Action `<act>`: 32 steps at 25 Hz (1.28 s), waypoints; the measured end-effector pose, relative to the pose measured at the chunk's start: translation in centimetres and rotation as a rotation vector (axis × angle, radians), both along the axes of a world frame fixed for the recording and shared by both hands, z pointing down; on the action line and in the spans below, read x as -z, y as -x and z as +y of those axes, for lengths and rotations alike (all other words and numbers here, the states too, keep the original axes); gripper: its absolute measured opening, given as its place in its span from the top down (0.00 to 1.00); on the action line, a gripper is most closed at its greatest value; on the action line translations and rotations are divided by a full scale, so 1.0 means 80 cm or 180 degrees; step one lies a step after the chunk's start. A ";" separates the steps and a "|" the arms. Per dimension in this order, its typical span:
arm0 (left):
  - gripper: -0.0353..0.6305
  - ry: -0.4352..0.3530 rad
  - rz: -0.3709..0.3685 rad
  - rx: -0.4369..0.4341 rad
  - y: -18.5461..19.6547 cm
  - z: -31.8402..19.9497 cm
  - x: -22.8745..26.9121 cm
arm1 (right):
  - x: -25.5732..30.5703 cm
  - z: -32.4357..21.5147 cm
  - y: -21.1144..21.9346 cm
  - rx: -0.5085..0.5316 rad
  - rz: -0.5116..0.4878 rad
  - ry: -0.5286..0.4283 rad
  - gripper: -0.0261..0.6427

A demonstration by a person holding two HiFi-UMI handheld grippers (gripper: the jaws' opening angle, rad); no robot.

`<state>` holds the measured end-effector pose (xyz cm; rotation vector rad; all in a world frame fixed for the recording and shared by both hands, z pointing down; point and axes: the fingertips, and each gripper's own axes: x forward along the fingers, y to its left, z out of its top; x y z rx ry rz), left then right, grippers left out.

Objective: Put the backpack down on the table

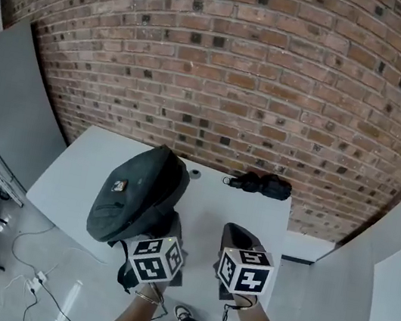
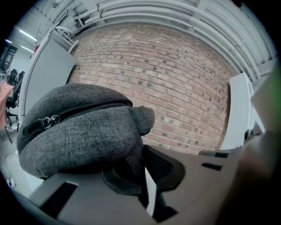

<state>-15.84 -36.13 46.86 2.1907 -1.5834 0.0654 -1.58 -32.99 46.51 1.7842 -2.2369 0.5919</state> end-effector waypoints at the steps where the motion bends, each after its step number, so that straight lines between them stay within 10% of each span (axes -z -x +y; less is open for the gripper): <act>1: 0.89 0.0014 0.0012 -0.0021 -0.005 0.003 -0.004 | -0.001 0.004 -0.005 -0.0032 -0.0001 0.0002 0.92; 32: 0.89 0.0325 0.0068 -0.0312 -0.056 0.058 -0.084 | -0.064 0.053 -0.038 -0.0288 -0.0018 0.0315 0.92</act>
